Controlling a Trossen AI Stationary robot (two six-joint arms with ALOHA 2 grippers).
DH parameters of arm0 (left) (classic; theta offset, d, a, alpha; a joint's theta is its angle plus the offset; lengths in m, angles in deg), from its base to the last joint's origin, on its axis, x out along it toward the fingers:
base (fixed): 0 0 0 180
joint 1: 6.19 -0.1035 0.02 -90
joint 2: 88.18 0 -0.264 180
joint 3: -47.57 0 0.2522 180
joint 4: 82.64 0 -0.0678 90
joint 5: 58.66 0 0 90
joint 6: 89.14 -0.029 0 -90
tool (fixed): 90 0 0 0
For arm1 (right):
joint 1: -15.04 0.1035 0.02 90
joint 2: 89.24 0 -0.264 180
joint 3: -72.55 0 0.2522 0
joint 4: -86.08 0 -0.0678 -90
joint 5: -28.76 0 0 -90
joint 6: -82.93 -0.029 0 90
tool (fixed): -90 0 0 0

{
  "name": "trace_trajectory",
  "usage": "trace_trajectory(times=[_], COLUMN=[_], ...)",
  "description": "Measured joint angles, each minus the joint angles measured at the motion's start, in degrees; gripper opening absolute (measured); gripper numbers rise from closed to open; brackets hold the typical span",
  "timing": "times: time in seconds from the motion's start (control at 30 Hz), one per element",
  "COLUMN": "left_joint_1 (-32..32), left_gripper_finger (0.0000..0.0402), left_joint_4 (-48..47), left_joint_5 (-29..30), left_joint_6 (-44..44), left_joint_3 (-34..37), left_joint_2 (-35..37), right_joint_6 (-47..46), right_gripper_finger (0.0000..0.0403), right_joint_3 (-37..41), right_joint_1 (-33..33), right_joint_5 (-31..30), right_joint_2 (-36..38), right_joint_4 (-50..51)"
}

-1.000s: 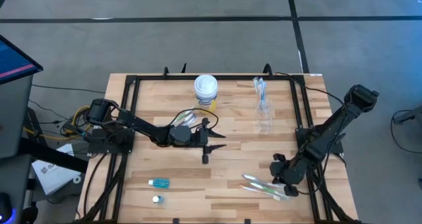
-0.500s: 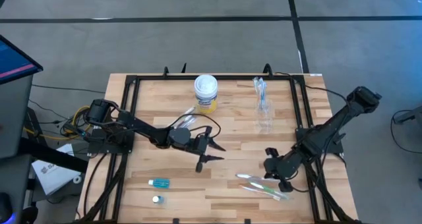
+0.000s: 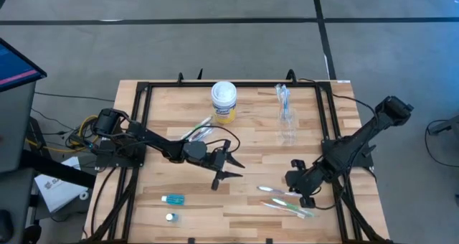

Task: Pick & Place toothbrushing station
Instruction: Put the bottom purple toothbrush into the transparent organizer

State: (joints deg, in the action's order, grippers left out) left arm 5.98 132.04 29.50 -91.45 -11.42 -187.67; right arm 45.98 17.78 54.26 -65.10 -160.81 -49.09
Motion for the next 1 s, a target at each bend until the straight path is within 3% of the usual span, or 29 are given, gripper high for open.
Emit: trace_trajectory(times=[0.63,0.83,1.0], left_joint_1=[0.0,0.0,0.0], left_gripper_finger=[0.0136,0.0136,0.0136], left_joint_4=[0.0,0.0,0.0], left_joint_5=[0.1,0.1,0.1], left_joint_6=[0.0,0.0,0.0], left_joint_3=[0.0,0.0,0.0], left_joint_2=[0.0,0.0,0.0], right_joint_6=[-1.2,-2.0,-1.9], right_gripper_finger=[0.0196,0.0206,0.0175], right_joint_3=[0.0,0.0,0.0], right_joint_1=[-1.5,-2.3,-3.3], right_joint_5=[4.1,6.7,7.1], right_joint_2=[-10.9,-13.7,-14.0], right_joint_4=[0.3,0.0,-0.2])
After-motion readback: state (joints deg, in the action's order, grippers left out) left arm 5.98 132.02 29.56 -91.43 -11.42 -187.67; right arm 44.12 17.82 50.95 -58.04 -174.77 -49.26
